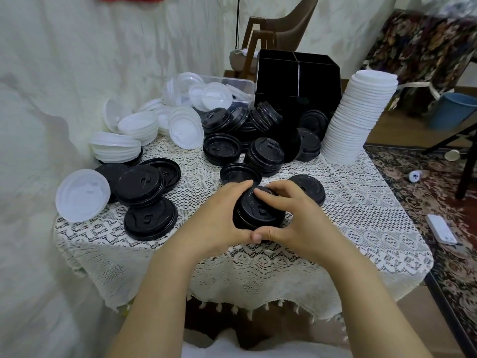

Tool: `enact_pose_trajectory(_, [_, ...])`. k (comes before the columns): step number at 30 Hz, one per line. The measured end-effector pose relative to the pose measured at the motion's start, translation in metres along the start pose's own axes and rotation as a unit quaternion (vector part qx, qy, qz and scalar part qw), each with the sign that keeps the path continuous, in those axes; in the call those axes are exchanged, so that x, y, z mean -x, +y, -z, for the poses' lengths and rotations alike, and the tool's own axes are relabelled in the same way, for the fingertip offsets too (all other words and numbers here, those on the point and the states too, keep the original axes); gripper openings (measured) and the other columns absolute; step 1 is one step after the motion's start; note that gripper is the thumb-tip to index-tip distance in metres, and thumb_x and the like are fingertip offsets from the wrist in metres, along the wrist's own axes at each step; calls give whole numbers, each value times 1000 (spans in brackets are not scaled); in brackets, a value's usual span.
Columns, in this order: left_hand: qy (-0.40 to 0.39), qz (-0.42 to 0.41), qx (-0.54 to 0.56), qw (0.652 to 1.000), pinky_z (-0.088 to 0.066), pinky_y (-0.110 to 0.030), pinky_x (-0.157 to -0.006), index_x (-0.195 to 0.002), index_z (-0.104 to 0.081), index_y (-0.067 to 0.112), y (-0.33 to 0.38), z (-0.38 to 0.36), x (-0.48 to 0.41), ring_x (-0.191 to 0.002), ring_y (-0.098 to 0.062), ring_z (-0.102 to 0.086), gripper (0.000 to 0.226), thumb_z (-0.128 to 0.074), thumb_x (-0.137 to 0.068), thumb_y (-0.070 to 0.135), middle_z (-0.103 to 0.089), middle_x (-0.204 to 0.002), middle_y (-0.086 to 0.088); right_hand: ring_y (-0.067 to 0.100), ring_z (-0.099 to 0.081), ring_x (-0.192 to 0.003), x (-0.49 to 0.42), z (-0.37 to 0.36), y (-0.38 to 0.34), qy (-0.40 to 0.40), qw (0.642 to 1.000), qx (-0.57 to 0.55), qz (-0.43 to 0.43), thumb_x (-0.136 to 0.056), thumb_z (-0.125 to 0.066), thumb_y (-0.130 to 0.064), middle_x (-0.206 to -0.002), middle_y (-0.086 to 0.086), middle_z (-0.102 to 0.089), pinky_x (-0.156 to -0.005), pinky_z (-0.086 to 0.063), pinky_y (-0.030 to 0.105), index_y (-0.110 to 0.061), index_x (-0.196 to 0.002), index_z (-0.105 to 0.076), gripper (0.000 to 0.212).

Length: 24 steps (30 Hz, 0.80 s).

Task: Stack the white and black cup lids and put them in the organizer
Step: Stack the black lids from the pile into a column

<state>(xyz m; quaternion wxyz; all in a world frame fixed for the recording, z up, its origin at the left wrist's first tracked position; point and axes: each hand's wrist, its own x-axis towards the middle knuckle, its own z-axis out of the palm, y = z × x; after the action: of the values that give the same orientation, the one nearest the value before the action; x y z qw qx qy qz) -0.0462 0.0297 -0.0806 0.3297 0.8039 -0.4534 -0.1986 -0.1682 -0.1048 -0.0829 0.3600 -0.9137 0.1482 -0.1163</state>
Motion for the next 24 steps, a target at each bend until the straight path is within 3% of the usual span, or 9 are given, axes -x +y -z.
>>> enact_pose_trajectory(3, [6, -13, 7, 1000, -23, -11, -105, -148, -29, 33, 1, 2, 4, -132, 5, -30, 89, -80, -76, 22, -30, -147, 21, -11, -37, -119, -1, 0, 1, -1, 1000, -13, -4, -59, -74, -53, -128, -22, -43, -98, -27, -1, -27, -140, -52, 88])
enact_pose_trajectory(7, [12, -28, 61, 998, -27, -21, -114, -144, -38, 34, 3, 5, 8, -134, 8, -31, 72, -73, -82, 28, -33, -147, 24, -8, -38, -120, -3, 1, -1, -9, 1000, -18, -13, -53, -73, -54, -127, -23, -43, -105, -29, 8, -24, -138, -53, 93])
enact_pose_trajectory(11, [20, -19, 27, 999, -25, -14, -108, -145, -38, 31, 5, 2, 4, -132, 6, -32, 77, -76, -79, 35, -36, -144, 23, -11, -35, -115, -3, 0, -2, -9, 1000, -9, -14, -54, -73, -52, -127, -22, -40, -93, -25, -6, -25, -139, -51, 92])
enact_pose_trajectory(14, [20, -16, 8, 1000, -24, -13, -107, -145, -39, 30, 4, 1, 2, -128, 7, -33, 76, -77, -79, 33, -38, -144, 20, -13, -35, -118, -2, 4, 1, -28, 1000, 6, -8, -58, -82, -46, -129, -28, -38, -98, -24, 1, -31, -141, -48, 90])
enact_pose_trajectory(17, [14, -1, 23, 1000, -29, -21, -111, -144, -41, 31, 3, 2, 2, -130, 0, -39, 77, -79, -77, 33, -41, -143, 20, -22, -39, -118, 2, 14, 12, -18, 999, -51, -3, -70, -80, -46, -131, -33, -43, -98, -27, 1, -36, -137, -52, 73])
enact_pose_trajectory(19, [10, 5, 27, 1000, -30, -19, -107, -143, -41, 33, 3, 2, 2, -125, 1, -40, 77, -79, -76, 33, -41, -136, 24, -9, -46, -120, 1, 18, 25, 93, 992, -85, -20, -84, -73, -41, -134, -19, -50, -101, -33, 13, -32, -136, -53, 56])
enact_pose_trajectory(21, [7, 9, 30, 999, -28, -15, -101, -143, -40, 35, 3, 2, 2, -119, 5, -37, 77, -79, -76, 33, -40, -132, 25, 7, -43, -124, -6, 19, 38, 181, 980, -10, -87, -91, -65, -35, -140, -4, -45, -102, -32, 23, -25, -142, -46, 55])
enact_pose_trajectory(24, [6, 9, 42, 999, -28, -14, -98, -142, -41, 35, 2, 2, 2, -117, 5, -37, 77, -79, -76, 33, -41, -134, 25, 28, -36, -134, -18, 12, 51, 157, 964, 123, -177, -88, -61, -52, -146, 10, -37, -110, -31, 39, -17, -150, -31, 78])
